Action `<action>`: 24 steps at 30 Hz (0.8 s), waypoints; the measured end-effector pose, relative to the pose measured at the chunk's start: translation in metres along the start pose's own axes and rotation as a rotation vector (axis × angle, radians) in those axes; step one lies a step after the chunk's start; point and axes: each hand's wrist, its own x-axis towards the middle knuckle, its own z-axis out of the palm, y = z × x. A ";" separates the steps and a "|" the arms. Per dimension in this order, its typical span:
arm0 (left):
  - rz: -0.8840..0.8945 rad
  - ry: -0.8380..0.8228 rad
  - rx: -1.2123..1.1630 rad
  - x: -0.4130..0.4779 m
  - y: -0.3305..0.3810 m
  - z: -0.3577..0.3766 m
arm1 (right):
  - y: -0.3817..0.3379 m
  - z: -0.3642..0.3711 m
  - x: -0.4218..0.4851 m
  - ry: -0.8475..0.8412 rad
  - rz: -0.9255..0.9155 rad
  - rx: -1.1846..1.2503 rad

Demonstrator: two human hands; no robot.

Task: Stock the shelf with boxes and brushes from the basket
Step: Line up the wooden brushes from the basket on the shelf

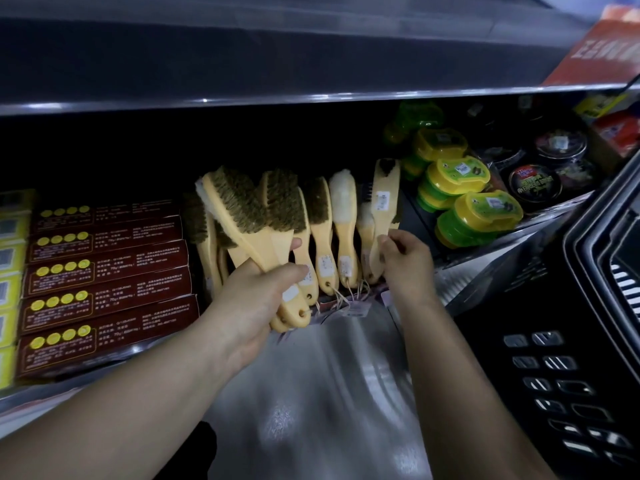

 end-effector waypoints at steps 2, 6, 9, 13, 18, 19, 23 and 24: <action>-0.005 -0.006 0.043 0.001 -0.003 0.000 | 0.004 0.006 0.006 -0.017 -0.016 -0.118; 0.002 0.010 0.050 0.004 -0.004 0.000 | 0.011 0.011 0.008 0.003 -0.038 -0.190; -0.032 0.025 -0.008 0.004 -0.005 0.000 | 0.014 0.012 0.007 0.012 -0.085 -0.215; -0.041 0.033 0.014 0.002 -0.007 0.003 | 0.017 0.017 0.008 -0.021 -0.113 -0.281; -0.056 0.038 -0.038 0.003 -0.006 0.005 | 0.011 0.015 0.000 0.017 -0.131 -0.292; -0.059 0.035 -0.050 0.004 -0.006 0.004 | 0.007 0.013 -0.005 0.036 -0.148 -0.258; -0.066 0.013 -0.083 0.005 -0.005 0.002 | -0.009 0.009 -0.043 -0.138 -0.196 0.003; -0.066 0.002 -0.075 0.005 -0.006 0.003 | -0.014 0.011 -0.054 -0.241 -0.180 0.108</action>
